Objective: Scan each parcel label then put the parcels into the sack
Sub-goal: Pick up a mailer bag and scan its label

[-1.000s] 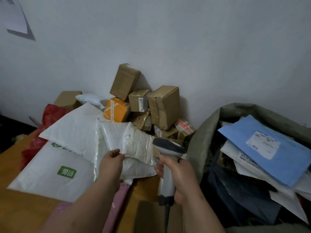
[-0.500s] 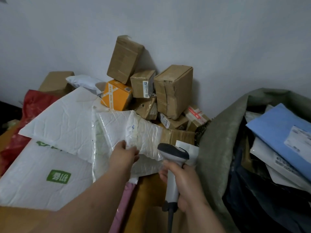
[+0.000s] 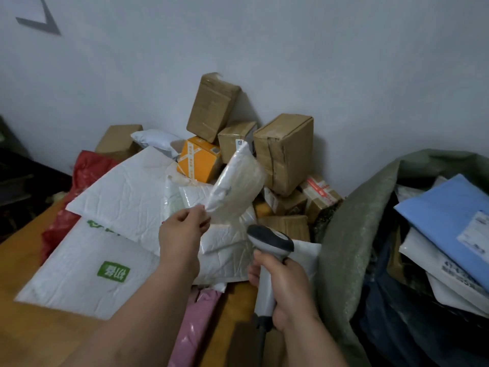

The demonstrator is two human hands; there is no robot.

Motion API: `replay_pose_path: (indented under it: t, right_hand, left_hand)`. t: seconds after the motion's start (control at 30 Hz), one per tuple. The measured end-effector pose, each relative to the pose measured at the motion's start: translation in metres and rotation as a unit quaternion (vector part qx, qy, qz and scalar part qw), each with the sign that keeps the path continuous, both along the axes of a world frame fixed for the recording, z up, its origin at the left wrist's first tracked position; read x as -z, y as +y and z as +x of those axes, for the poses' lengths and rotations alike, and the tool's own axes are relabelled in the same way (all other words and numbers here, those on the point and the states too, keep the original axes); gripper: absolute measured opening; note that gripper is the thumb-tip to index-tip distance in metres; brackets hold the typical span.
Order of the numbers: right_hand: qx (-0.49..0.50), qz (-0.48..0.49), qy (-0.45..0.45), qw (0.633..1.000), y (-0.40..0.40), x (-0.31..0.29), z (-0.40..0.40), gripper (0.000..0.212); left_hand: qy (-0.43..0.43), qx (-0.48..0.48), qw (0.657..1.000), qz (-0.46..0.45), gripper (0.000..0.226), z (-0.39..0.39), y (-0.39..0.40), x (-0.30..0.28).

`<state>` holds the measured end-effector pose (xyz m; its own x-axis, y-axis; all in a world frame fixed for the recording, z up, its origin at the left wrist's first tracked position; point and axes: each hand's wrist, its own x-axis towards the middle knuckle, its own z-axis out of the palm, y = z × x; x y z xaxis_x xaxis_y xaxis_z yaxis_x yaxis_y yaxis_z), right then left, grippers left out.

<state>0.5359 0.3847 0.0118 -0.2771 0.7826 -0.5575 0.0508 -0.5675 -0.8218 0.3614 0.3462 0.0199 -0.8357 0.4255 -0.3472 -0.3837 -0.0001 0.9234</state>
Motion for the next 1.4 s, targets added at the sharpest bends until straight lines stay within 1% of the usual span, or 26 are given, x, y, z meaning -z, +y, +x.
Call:
replay_pose_path:
  t: [0.07, 0.1, 0.13, 0.17, 0.23, 0.27, 0.3, 0.37, 0.43, 0.5, 0.57, 0.63, 0.7, 0.77, 0.83, 0.9, 1.03, 1.2, 1.4]
  right_hand:
    - [0.022, 0.005, 0.032, 0.999, -0.005, -0.006, 0.000, 0.017]
    - [0.039, 0.010, 0.050, 0.998, -0.008, -0.010, 0.001, 0.017]
    - [0.059, 0.015, 0.069, 0.996, -0.011, -0.014, 0.002, 0.018]
    - [0.083, 0.018, 0.088, 0.993, -0.014, -0.018, 0.003, 0.019]
    - [0.126, 0.010, 0.118, 0.985, -0.022, -0.028, 0.006, 0.021]
    - [0.139, 0.002, 0.133, 0.981, -0.025, -0.033, 0.008, 0.022]
    - [0.148, -0.006, 0.151, 0.977, -0.029, -0.039, 0.010, 0.023]
    - [0.158, -0.004, 0.174, 0.972, -0.037, -0.052, 0.015, 0.024]
    - [0.160, 0.023, 0.167, 0.973, -0.049, -0.060, 0.018, 0.029]
    - [0.155, 0.051, 0.147, 0.976, -0.067, -0.062, 0.019, 0.033]
    - [0.153, 0.068, 0.125, 0.978, -0.084, -0.061, 0.020, 0.036]
    - [0.149, 0.080, 0.107, 0.980, -0.105, -0.062, 0.019, 0.038]
    - [0.144, 0.089, 0.104, 0.980, -0.125, -0.064, 0.017, 0.038]
    - [0.136, 0.099, 0.108, 0.980, -0.142, -0.067, 0.017, 0.038]
    - [0.139, 0.111, 0.106, 0.978, -0.154, -0.070, 0.019, 0.032]
    - [0.149, 0.138, 0.082, 0.976, -0.164, -0.072, 0.022, 0.022]
    - [0.138, 0.213, 0.040, 0.966, -0.177, -0.082, 0.027, 0.014]
    - [0.043, 0.230, 0.056, 0.971, -0.184, -0.095, 0.028, 0.007]
    - [-0.082, 0.213, 0.154, 0.961, -0.190, -0.113, 0.036, 0.012]
  left_hand:
    - [0.034, -0.006, 0.999, -0.016, 0.023, 0.001, -0.013, -0.011]
    - [0.043, -0.010, 0.999, -0.022, 0.022, 0.003, -0.021, -0.014]
    - [0.046, -0.012, 0.999, -0.019, 0.014, 0.004, -0.029, -0.015]
    - [0.040, -0.011, 0.999, -0.014, 0.013, 0.006, -0.037, -0.017]
    - [-0.016, 0.000, 1.000, 0.020, 0.048, 0.009, -0.056, -0.016]
    - [-0.052, 0.008, 0.997, 0.050, 0.061, 0.011, -0.066, -0.016]
    - [-0.083, 0.021, 0.993, 0.080, 0.066, 0.013, -0.075, -0.017]
    - [-0.125, 0.068, 0.981, 0.128, 0.063, 0.019, -0.091, -0.020]
    - [-0.138, 0.129, 0.969, 0.157, 0.060, 0.023, -0.104, -0.027]
    - [-0.132, 0.172, 0.964, 0.155, 0.063, 0.024, -0.117, -0.034]
    - [-0.103, 0.190, 0.968, 0.130, 0.061, 0.026, -0.130, -0.040]
    - [-0.073, 0.201, 0.970, 0.115, 0.050, 0.027, -0.150, -0.043]
    - [-0.055, 0.210, 0.970, 0.109, 0.029, 0.028, -0.169, -0.042]
    - [-0.042, 0.203, 0.973, 0.102, 0.022, 0.026, -0.184, -0.043]
    - [-0.029, 0.165, 0.982, 0.092, 0.020, 0.025, -0.195, -0.043]
    - [-0.014, 0.122, 0.989, 0.082, 0.018, 0.025, -0.205, -0.045]
    - [0.020, 0.078, 0.994, 0.074, 0.013, 0.025, -0.219, -0.053]
    - [0.056, 0.061, 0.994, 0.070, 0.010, 0.030, -0.223, -0.063]
    - [0.054, 0.042, 0.996, 0.065, 0.008, 0.051, -0.214, -0.068]
